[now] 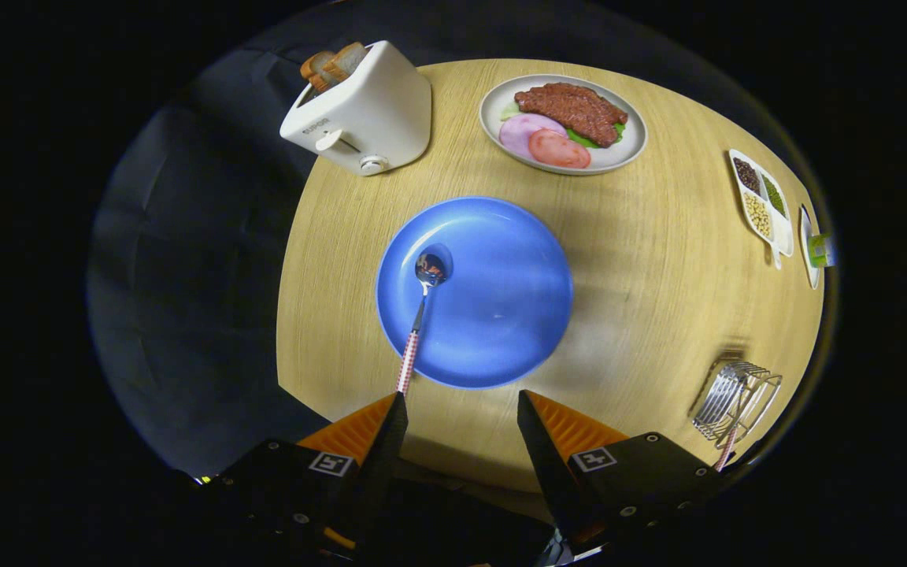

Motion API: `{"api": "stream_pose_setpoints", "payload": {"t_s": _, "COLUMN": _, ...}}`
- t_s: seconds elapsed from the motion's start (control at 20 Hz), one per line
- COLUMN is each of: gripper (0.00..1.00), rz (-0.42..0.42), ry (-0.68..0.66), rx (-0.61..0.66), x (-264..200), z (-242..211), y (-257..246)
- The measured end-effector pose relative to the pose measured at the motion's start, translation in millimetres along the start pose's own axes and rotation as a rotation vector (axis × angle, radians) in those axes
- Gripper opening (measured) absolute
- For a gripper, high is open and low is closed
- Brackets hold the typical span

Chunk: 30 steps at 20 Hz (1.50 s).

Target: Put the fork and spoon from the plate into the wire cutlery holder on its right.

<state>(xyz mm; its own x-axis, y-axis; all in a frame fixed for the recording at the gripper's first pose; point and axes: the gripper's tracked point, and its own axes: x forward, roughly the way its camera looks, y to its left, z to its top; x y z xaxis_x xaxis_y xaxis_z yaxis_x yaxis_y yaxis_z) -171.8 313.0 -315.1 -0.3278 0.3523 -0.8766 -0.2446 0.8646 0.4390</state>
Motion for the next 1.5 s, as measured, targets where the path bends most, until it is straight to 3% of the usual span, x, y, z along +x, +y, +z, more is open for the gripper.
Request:
{"api": "stream_pose_setpoints", "payload": {"t_s": 0.3, "gripper": 0.86, "rz": -0.012, "ry": 0.015, "rx": 0.019, "x": 41, "z": 12, "y": 30}}
{"api": "stream_pose_setpoints", "payload": {"t_s": 0.9, "gripper": 0.84, "rz": -0.120, "ry": -0.012, "rx": 0.149, "x": 87, "z": 18, "y": 31}}
{"api": "stream_pose_setpoints", "payload": {"t_s": 1.2, "gripper": 0.62, "rz": -0.166, "ry": -0.020, "rx": 0.207, "x": 97, "z": 8, "y": 25}}
{"api": "stream_pose_setpoints", "payload": {"t_s": 1.5, "gripper": 0.24, "rz": -0.189, "ry": -0.017, "rx": 0.228, "x": 101, "z": 5, "y": 31}}
